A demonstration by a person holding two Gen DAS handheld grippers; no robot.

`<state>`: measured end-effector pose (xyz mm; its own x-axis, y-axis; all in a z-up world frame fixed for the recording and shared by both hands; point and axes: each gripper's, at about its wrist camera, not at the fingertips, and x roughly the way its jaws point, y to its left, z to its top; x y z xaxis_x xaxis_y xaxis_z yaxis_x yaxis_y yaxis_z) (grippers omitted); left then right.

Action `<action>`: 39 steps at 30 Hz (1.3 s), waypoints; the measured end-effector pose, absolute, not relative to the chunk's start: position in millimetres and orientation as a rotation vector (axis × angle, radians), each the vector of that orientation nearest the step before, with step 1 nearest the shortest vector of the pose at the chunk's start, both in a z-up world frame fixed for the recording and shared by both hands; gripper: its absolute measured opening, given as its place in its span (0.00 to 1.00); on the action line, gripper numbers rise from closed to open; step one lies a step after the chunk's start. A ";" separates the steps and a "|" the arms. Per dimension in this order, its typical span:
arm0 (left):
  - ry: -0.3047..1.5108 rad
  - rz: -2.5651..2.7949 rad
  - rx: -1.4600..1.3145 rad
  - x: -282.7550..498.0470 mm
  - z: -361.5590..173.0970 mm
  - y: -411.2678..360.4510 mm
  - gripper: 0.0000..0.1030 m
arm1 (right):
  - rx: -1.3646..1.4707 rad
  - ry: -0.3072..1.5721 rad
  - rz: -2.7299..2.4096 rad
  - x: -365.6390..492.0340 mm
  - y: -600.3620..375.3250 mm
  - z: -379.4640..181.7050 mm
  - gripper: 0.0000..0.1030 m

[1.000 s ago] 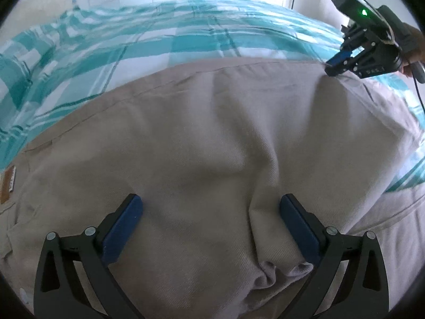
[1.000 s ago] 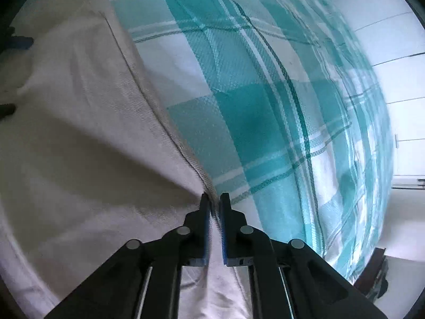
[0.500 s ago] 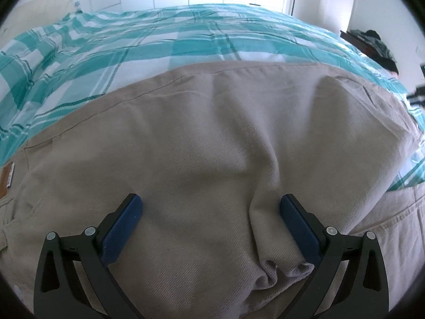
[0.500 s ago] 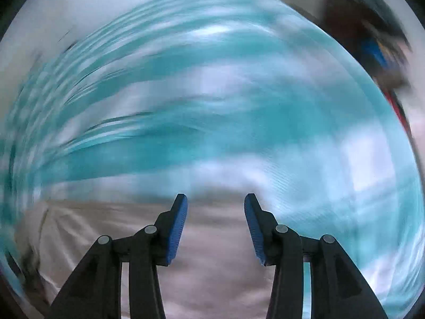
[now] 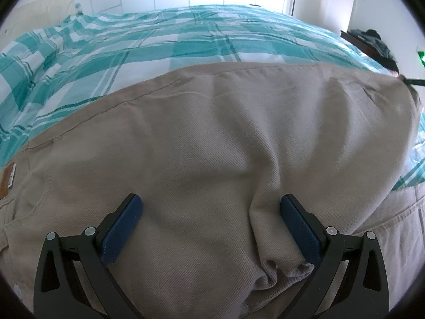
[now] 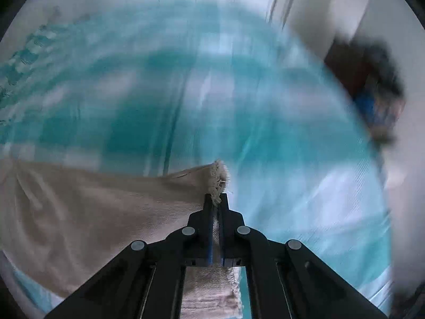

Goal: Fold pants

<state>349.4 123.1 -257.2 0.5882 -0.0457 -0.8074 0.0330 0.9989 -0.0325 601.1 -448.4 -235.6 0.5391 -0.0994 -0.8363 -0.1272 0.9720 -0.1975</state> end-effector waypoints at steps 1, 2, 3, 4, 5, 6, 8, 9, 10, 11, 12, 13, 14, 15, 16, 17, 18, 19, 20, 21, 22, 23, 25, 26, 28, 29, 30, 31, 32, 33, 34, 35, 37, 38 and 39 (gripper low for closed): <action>0.940 -0.047 -0.018 349.4 -257.3 123.6 0.99 | -0.314 0.950 0.001 604.3 -441.7 -230.2 0.02; 0.940 -0.047 -0.018 349.5 -257.3 123.7 0.99 | -0.316 0.965 -0.006 608.6 -439.9 -237.6 0.02; 0.939 -0.046 -0.017 349.2 -257.2 123.6 0.99 | -0.312 1.013 -0.017 611.3 -438.8 -251.4 0.03; 0.939 -0.046 -0.018 349.1 -257.3 123.6 0.99 | -0.314 1.078 -0.034 614.3 -439.3 -269.1 0.06; 0.938 -0.046 -0.018 349.0 -257.4 123.5 0.99 | -0.316 1.137 -0.066 613.4 -443.2 -283.2 0.13; 0.936 -0.046 -0.019 348.8 -257.5 123.6 0.99 | -0.317 1.155 -0.095 609.2 -447.7 -287.3 0.27; 0.931 -0.046 -0.021 348.4 -258.1 123.8 0.99 | -0.257 1.066 -0.150 594.8 -448.9 -275.9 0.37; 0.930 -0.046 -0.022 348.6 -258.5 123.8 0.99 | -0.206 1.025 -0.152 583.3 -450.3 -262.6 0.37; 0.929 -0.047 -0.022 348.3 -258.9 123.9 0.99 | -0.148 0.995 -0.110 579.2 -441.0 -251.6 0.37; 0.929 -0.046 -0.021 348.5 -258.9 123.7 0.99 | -0.100 0.986 -0.046 578.3 -429.2 -246.3 0.37; 0.929 -0.045 -0.018 348.7 -258.7 123.4 0.99 | 0.009 0.990 0.114 577.2 -405.1 -238.9 0.37; 0.930 -0.044 -0.017 348.9 -258.7 123.4 0.99 | 0.065 1.002 0.200 576.9 -390.0 -238.3 0.37; 0.930 -0.043 -0.016 349.2 -258.5 123.2 0.99 | 0.149 1.033 0.338 576.2 -361.3 -239.4 0.39; 0.931 -0.042 -0.016 349.4 -258.3 123.1 0.99 | 0.201 1.061 0.436 575.0 -336.1 -243.3 0.42; 0.931 -0.042 -0.016 349.7 -258.3 123.0 0.99 | 0.235 1.091 0.526 569.4 -309.9 -249.0 0.49; 0.932 -0.042 -0.015 350.0 -258.2 123.0 0.99 | 0.232 1.122 0.609 562.5 -275.9 -259.8 0.50; 0.932 -0.041 -0.015 350.1 -258.2 123.0 0.99 | 0.213 1.134 0.638 557.0 -262.0 -265.5 0.50; 0.932 -0.041 -0.015 350.0 -258.2 123.0 0.99 | 0.160 1.152 0.655 552.0 -246.6 -274.5 0.50; 0.931 -0.041 -0.016 349.6 -258.3 123.1 0.99 | 0.084 1.164 0.619 547.7 -242.0 -286.1 0.50; 0.931 -0.041 -0.016 350.1 -258.2 123.1 0.99 | 0.070 1.167 0.593 549.6 -248.4 -291.5 0.49; 0.931 -0.041 -0.016 349.6 -258.4 123.1 0.99 | 0.078 1.160 0.514 551.0 -275.6 -298.2 0.47; 0.931 -0.042 -0.017 349.9 -258.6 123.3 0.99 | 0.110 1.141 0.433 551.0 -307.3 -299.2 0.45; 0.930 -0.042 -0.020 350.2 -259.4 123.6 0.99 | 0.170 1.114 0.259 554.6 -372.2 -298.9 0.45; 0.931 -0.041 -0.021 350.4 -259.6 123.6 0.99 | 0.191 1.114 0.130 550.8 -418.1 -299.4 0.43; 0.932 -0.039 -0.020 350.8 -259.7 123.3 0.99 | 0.195 1.128 -0.016 536.3 -478.8 -297.7 0.33; 0.933 -0.039 -0.021 351.2 -259.5 123.3 0.99 | 0.161 1.132 -0.102 523.2 -501.4 -291.2 0.45; 0.939 -0.038 -0.023 352.0 -258.8 123.5 0.99 | 0.107 1.137 -0.187 511.7 -510.4 -283.7 0.49; 0.948 -0.035 -0.024 352.8 -257.2 123.5 0.99 | 0.090 1.119 -0.195 491.8 -514.8 -271.4 0.49; 0.961 -0.024 -0.025 353.8 -253.8 123.2 0.99 | 0.106 1.102 -0.158 478.8 -514.6 -263.0 0.49; 0.978 -0.004 -0.037 353.4 -246.2 123.2 0.99 | 0.116 1.088 -0.116 462.8 -507.2 -252.6 0.49; 0.988 0.004 -0.059 350.1 -240.0 123.1 0.99 | 0.126 1.074 -0.052 439.9 -489.8 -246.1 0.51; 0.987 -0.010 -0.093 343.5 -231.5 122.4 0.99 | 0.151 1.065 0.066 409.1 -464.1 -235.5 0.55; 0.965 -0.064 -0.136 322.4 -217.1 114.9 0.99 | 0.190 1.068 0.232 366.1 -434.9 -224.2 0.59; 0.966 -0.085 -0.137 310.5 -213.4 108.3 0.99 | 0.206 1.078 0.329 334.5 -412.3 -224.2 0.59; 0.974 -0.110 -0.131 295.4 -212.5 98.3 0.99 | 0.212 1.097 0.392 315.7 -394.3 -228.3 0.59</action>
<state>295.4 98.3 -212.5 0.5577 -0.1515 -0.8161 0.0336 0.9865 -0.1602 315.7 -394.3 -228.3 0.3970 0.4099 -0.8212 -0.2034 0.9118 0.3568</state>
